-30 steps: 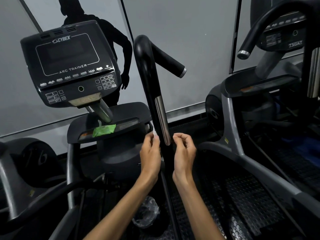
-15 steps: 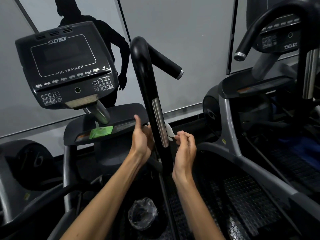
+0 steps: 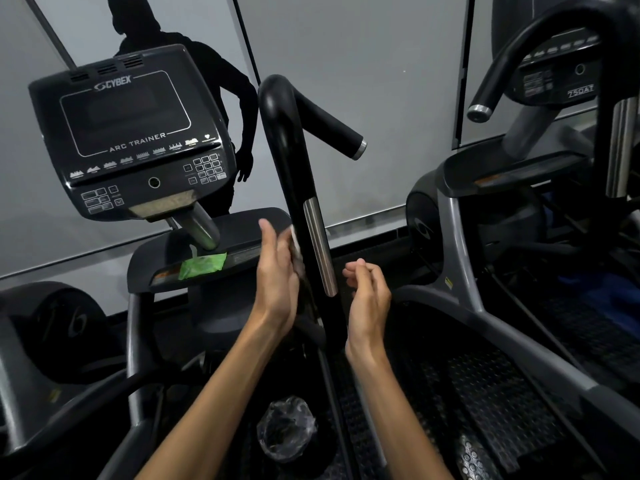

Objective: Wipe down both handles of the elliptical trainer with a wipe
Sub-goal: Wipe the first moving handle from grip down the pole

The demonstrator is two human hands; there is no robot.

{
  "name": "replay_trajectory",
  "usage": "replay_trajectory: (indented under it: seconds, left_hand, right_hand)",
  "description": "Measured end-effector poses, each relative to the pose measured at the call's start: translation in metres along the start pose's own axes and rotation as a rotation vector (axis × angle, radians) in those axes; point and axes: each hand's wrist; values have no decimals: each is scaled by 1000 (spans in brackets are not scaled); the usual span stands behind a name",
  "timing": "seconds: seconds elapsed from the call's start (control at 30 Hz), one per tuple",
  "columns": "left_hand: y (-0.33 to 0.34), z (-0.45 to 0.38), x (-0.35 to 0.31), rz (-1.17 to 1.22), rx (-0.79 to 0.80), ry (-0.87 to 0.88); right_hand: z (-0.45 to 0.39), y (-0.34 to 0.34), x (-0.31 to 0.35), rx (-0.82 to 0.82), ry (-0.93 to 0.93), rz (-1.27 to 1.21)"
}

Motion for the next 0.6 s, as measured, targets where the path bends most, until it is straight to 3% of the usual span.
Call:
replay_trajectory:
  seconds: [0.13,0.23,0.37,0.6]
  left_hand:
    - [21,18,15,-183,-71,118]
    - [20,8,24,-296,-61,36]
    - [21,-14,-6,-198,-50,51]
    - [21,18,-11,-163,41,61]
  right_hand:
    - [5,7,1,36,-85,6]
    - [8,9,3,57,-110,8]
    - [12,12,6,60,-117,20]
    - [11,17,7,74,-113,9]
Point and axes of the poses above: each hand's wrist, its own z-axis away from the middle knuckle, its own y-axis out of the palm, x = y × z, and after that the axes turned 3 degrees about z, right-handed
